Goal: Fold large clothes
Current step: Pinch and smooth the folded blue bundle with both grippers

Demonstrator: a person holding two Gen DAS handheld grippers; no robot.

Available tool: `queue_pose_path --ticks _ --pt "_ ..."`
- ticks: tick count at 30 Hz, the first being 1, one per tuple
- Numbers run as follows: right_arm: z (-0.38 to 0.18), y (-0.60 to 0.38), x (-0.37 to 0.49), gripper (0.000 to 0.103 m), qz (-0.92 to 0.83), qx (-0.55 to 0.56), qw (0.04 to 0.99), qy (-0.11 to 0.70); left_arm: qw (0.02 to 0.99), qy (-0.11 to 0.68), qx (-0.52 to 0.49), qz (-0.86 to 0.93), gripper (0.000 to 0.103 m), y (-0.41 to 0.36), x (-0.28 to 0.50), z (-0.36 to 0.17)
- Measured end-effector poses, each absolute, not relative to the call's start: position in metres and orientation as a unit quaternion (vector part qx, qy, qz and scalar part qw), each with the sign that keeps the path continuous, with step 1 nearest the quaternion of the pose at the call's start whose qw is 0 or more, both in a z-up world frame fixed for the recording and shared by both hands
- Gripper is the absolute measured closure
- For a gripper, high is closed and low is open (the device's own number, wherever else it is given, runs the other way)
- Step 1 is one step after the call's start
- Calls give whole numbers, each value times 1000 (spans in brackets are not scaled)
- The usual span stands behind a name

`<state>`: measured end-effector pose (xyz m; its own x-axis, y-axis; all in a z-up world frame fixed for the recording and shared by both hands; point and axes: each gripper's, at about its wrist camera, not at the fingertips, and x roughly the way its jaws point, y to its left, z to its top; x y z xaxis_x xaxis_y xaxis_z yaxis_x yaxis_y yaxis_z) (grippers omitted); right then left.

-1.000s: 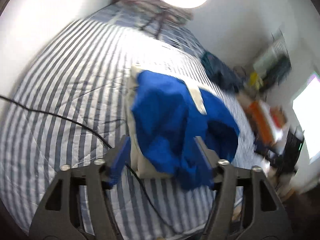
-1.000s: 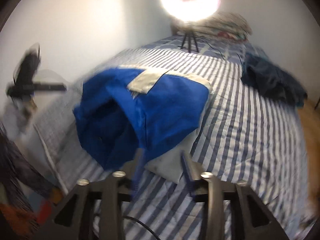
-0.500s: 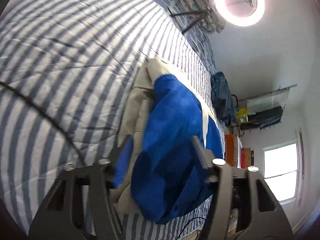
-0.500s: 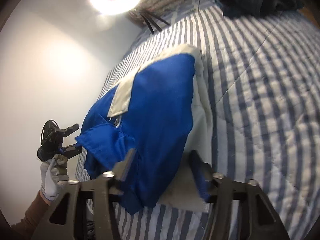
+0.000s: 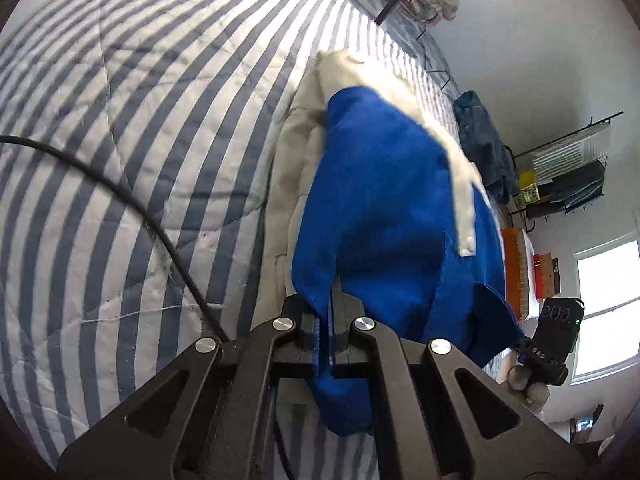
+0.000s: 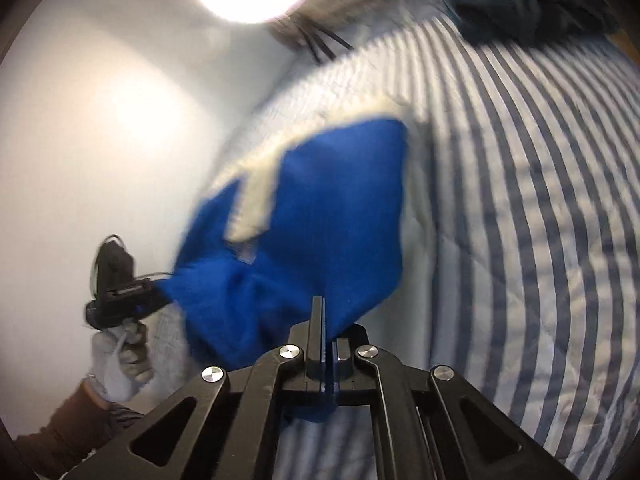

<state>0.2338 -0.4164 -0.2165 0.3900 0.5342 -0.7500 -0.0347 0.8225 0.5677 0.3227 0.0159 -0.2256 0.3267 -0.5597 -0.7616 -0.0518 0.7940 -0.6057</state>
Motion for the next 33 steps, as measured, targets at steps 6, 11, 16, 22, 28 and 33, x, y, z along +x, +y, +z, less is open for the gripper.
queue_pose_path --ticks 6,11,16,22,28,33 --pt "-173 -407 229 78 182 176 826 503 790 541 -240 -160 85 16 317 -192" --pt "-121 -378 204 78 296 104 827 467 826 491 -218 -173 82 15 294 -149" --pt "-137 -323 194 83 380 50 781 493 826 480 -170 -244 81 -42 292 -136" --pt "-172 -300 217 83 342 7 781 523 799 532 -121 -251 82 -84 301 -176" --pt "-155 -335 275 81 295 102 822 476 786 555 -119 -245 82 -89 311 -198" --pt "-179 -332 302 81 253 72 826 498 790 553 -105 -245 82 -96 310 -199"
